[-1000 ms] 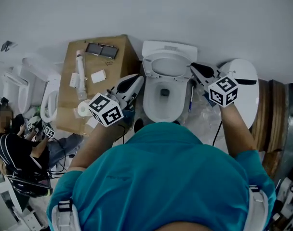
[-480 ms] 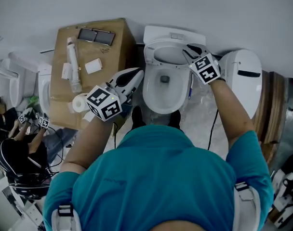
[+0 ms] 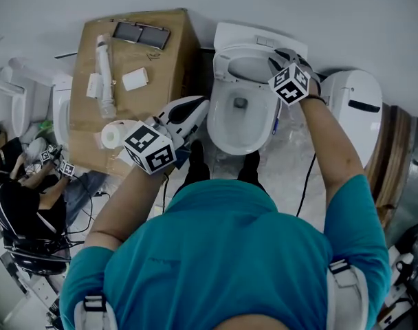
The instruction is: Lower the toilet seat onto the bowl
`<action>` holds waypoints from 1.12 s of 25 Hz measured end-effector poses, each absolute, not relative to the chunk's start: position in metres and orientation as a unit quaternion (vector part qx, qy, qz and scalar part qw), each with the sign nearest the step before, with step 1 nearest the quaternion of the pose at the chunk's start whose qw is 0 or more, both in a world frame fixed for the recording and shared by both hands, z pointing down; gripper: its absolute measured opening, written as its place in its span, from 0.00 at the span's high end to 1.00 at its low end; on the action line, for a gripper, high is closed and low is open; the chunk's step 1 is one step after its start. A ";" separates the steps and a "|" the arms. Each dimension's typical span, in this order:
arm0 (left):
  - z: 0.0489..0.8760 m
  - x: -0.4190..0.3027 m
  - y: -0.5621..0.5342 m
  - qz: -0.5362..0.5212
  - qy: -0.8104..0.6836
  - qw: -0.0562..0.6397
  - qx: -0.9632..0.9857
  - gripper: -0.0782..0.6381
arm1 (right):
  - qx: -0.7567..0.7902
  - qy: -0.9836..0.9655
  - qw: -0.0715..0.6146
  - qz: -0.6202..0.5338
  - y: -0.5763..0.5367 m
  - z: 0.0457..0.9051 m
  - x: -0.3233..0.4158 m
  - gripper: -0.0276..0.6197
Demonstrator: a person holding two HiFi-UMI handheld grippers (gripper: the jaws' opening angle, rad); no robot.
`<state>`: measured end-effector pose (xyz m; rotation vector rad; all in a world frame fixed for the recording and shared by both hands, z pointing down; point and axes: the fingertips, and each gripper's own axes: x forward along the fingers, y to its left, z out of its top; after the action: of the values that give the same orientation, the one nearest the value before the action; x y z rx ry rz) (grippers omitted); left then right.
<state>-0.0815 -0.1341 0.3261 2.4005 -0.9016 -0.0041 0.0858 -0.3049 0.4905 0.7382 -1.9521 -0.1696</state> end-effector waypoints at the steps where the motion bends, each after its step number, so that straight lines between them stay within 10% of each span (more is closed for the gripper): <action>1: 0.327 -0.082 -0.134 -0.002 -0.337 0.286 0.897 0.89 | 0.304 -0.805 0.503 -0.073 -0.305 0.493 0.085 0.80; 28: 0.328 -0.073 -0.112 -0.008 -0.323 0.291 0.900 0.89 | 0.255 -0.809 0.524 -0.081 -0.268 0.501 0.083 0.82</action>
<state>-0.0726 -0.1122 0.3277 2.4009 -0.8625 -0.0217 0.0831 -0.2677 0.5009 0.6102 -1.9361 -0.1950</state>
